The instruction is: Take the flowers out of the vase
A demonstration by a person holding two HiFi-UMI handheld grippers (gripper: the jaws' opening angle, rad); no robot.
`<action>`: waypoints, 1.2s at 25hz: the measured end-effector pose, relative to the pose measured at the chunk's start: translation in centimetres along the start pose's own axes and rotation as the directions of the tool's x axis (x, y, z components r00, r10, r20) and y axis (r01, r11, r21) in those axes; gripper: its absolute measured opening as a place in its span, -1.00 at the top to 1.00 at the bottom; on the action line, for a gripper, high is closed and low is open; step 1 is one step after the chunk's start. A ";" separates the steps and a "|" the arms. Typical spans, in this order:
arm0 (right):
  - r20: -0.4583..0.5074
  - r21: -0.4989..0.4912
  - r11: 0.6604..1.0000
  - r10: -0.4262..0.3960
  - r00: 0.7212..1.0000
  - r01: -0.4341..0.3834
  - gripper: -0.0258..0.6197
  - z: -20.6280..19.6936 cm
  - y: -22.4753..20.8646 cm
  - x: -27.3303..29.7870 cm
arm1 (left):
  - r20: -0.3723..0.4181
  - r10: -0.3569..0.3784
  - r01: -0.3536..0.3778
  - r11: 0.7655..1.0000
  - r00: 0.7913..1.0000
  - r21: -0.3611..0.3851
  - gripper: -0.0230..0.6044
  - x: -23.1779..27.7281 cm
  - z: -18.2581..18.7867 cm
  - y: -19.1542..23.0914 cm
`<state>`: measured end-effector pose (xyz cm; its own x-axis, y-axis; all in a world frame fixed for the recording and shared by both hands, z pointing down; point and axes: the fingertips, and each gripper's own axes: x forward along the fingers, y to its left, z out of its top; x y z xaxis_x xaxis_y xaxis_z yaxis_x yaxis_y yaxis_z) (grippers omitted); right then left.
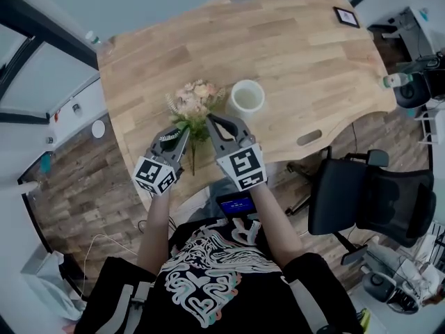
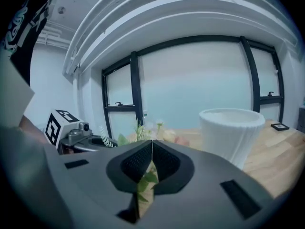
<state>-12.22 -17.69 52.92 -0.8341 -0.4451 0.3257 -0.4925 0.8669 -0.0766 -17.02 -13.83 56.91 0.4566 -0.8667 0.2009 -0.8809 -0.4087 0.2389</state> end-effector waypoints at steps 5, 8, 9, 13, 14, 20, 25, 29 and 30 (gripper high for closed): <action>-0.025 0.001 1.000 0.001 1.000 -0.001 0.90 -0.8 -0.5 0.5 | -0.049 0.027 -0.028 0.999 0.998 -0.029 0.86 1.1 -2.1 1.0; -0.034 0.003 1.000 0.001 0.999 -0.001 0.90 -1.3 -0.4 0.5 | -0.069 0.014 -0.016 1.000 0.998 -0.019 0.86 1.5 -2.7 0.9; -0.037 0.004 1.000 0.000 0.999 0.000 0.90 -1.5 -0.4 0.5 | -0.075 0.006 -0.007 1.000 0.997 -0.013 0.86 1.6 -2.8 0.7; -0.046 0.008 1.000 -0.006 0.999 0.007 0.90 -1.8 -0.5 0.2 | -0.091 -0.022 0.023 1.000 0.996 0.004 0.85 2.1 -3.1 -0.1; -0.046 0.008 1.000 -0.007 0.999 0.007 0.90 -1.9 -0.5 0.1 | -0.091 -0.028 0.029 1.000 0.995 0.007 0.85 2.2 -3.1 -0.3; -0.046 0.015 1.000 -0.016 0.999 0.017 0.90 -2.2 -0.4 -0.6 | -0.066 -0.069 0.072 0.997 0.995 0.041 0.42 2.5 -2.2 -1.7; -0.037 0.023 0.999 -0.035 0.999 0.036 0.90 -2.5 -0.7 -1.7 | -0.044 -0.085 0.089 0.991 0.995 0.096 0.42 2.4 -1.2 -2.8; -0.028 0.023 0.998 -0.052 0.998 0.052 0.90 -2.4 -1.1 -2.7 | -0.013 -0.108 0.109 0.985 0.994 0.131 0.42 2.3 0.2 -3.9; -0.025 0.021 0.998 -0.056 0.998 0.056 0.90 -2.4 -1.2 -3.0 | -0.008 -0.110 0.110 0.984 0.994 0.137 0.42 2.2 0.5 -4.1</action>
<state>-8.55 -16.88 54.27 -0.7991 -0.4869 0.3528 -0.5437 0.8356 -0.0782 -12.49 -14.18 55.89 0.5514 -0.8144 0.1807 -0.8342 -0.5366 0.1272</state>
